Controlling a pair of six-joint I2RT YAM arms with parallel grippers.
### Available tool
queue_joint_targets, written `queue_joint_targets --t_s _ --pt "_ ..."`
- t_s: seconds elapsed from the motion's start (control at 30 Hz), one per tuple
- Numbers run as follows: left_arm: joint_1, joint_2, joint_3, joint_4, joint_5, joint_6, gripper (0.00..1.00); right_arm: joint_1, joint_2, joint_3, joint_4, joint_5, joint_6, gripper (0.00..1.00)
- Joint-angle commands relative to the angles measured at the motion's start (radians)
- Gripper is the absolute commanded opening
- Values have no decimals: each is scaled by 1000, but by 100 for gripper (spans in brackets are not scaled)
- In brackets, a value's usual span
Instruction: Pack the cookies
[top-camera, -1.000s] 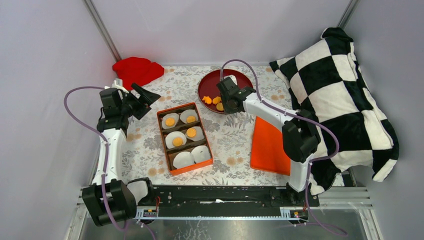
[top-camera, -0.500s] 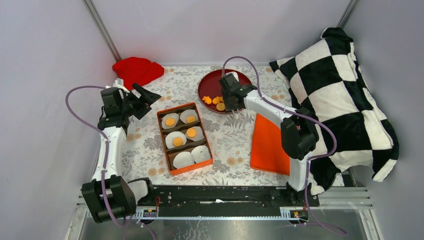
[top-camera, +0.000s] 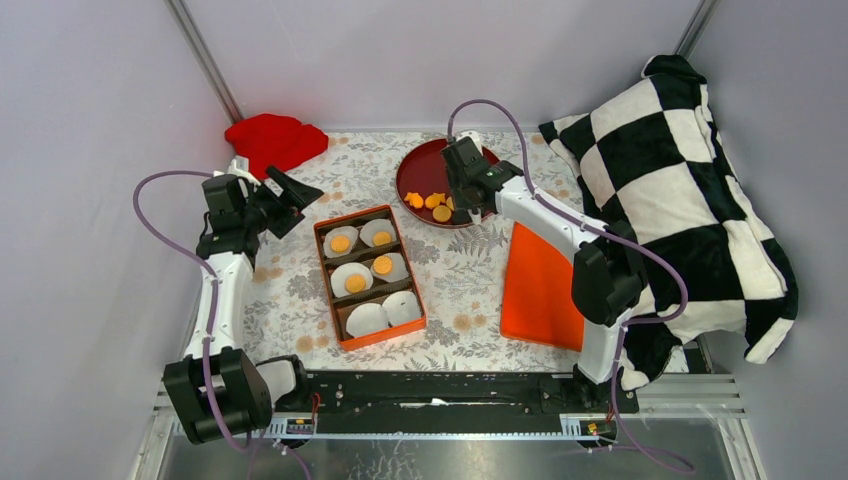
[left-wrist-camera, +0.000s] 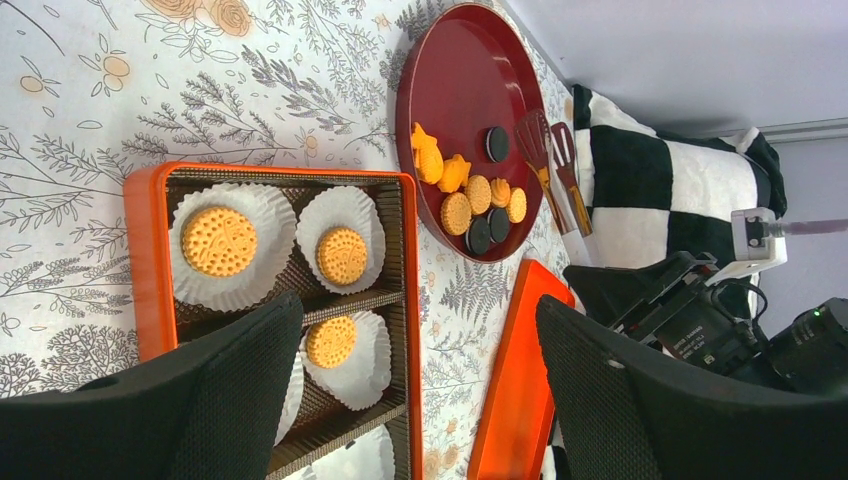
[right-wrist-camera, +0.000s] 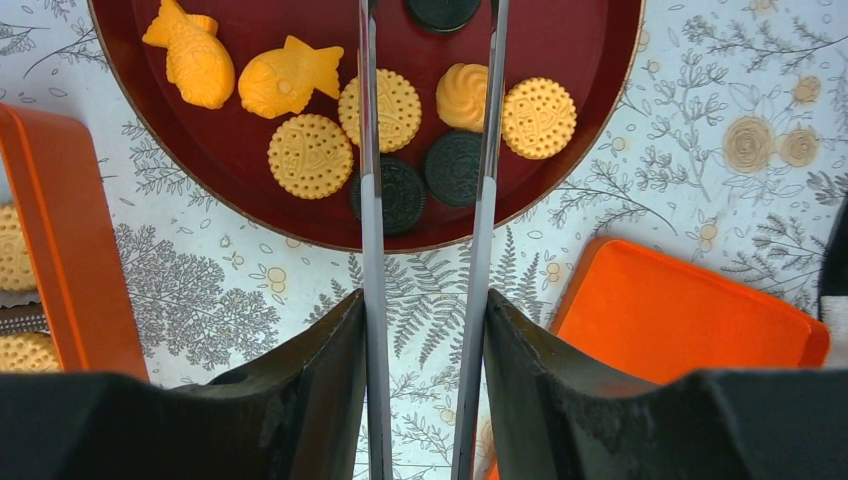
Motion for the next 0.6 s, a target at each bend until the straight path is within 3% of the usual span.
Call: queue_joint_targets --t_s 0.0,0.57 --pt "7 0 6 37 13 13 91 -10 -74 47 12 67 -23 49" --pt "7 -33 -5 -19 -24 45 91 -65 18 14 30 -3 -22 55"
